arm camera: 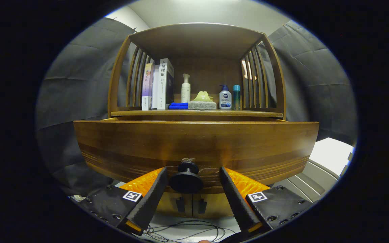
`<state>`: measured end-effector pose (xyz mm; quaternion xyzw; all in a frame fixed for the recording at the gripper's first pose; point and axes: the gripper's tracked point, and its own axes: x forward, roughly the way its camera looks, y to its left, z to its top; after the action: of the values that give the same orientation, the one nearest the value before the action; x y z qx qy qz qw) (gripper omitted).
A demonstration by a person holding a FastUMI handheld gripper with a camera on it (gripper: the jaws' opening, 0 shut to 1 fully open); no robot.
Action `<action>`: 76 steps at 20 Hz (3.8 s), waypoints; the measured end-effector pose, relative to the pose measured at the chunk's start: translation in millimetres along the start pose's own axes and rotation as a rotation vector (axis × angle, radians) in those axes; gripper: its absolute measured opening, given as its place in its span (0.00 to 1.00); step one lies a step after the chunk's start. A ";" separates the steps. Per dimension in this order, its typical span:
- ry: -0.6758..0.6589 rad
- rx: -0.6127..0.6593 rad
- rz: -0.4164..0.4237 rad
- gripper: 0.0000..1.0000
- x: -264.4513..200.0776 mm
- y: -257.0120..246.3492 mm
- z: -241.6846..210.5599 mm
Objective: Pull open the drawer, take out the items inside it, and place them on the countertop above the cabinet.
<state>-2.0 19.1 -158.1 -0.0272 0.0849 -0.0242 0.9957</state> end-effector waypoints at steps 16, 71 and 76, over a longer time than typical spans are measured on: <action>0.010 -0.013 -0.006 0.98 31.9 -1.3 5.6; -0.086 0.043 0.015 0.98 41.9 0.6 87.1; -0.124 0.044 0.028 0.98 7.9 -2.5 109.7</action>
<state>24.4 21.8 -51.4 -0.0056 0.0230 -0.0104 0.9997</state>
